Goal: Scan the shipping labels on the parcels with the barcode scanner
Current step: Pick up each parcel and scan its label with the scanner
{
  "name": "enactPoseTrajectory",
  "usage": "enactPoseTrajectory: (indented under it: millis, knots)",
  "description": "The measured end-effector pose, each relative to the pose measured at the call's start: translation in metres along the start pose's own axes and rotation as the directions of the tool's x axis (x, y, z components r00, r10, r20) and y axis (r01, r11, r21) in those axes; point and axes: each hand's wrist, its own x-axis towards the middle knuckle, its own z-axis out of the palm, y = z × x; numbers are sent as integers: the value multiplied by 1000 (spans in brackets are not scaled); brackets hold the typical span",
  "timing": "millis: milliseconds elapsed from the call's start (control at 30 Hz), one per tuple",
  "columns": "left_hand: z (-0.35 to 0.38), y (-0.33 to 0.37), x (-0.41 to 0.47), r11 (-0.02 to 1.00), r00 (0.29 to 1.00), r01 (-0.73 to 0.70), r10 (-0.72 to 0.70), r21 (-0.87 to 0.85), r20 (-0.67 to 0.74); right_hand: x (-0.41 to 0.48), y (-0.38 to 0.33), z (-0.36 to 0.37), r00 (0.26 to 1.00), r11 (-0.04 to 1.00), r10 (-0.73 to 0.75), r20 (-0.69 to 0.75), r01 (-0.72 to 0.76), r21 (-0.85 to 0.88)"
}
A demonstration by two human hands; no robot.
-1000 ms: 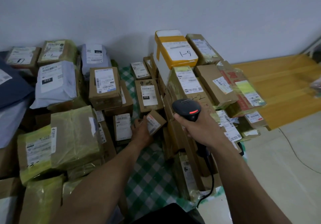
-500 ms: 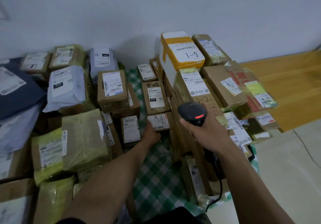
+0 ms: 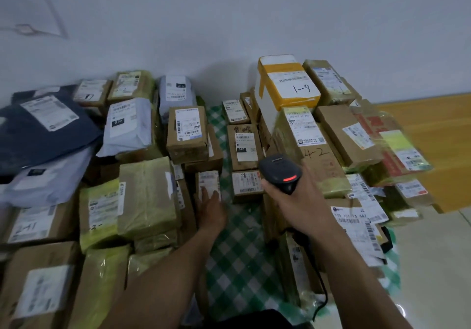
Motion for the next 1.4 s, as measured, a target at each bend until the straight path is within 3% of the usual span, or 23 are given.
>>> enactPoseTrajectory:
  millis: [200,300,400,467,567,800,933,1033,1167,1267,1400]
  knots:
    - [0,9,-8,995,984,-35,18,-91,-178,-9,-4,24,996,991,37,80,-47,126]
    - [5,11,-4,935,969,68,-145,-348,-199,-8,4,34,989,990,37,142,-56,127]
    - [7,19,2,806,956,165,-271,-569,-107,-6,9,37,984,983,44,173,-73,170]
    - [9,22,9,664,935,276,-352,-695,35,-5,12,36,980,978,54,193,-91,186]
    - [17,16,22,504,871,449,-432,-738,235,-3,15,38,969,967,100,227,-148,205]
    - [29,10,9,359,860,428,-445,-830,251,4,25,50,960,956,141,243,-196,219]
    - [37,-3,1,364,877,417,-403,-833,262,6,30,54,953,945,171,251,-230,231]
    - [61,-17,2,306,894,413,-315,-858,318,4,34,52,953,941,155,259,-222,254]
    - [114,-37,14,341,932,317,-284,-885,225,0,37,50,955,940,144,260,-214,266]
    - [55,1,-45,413,948,242,-295,-878,123,-4,36,49,958,931,150,244,-219,290]
    - [11,7,-89,458,985,149,-149,-876,89,-12,38,47,967,927,145,208,-207,313]
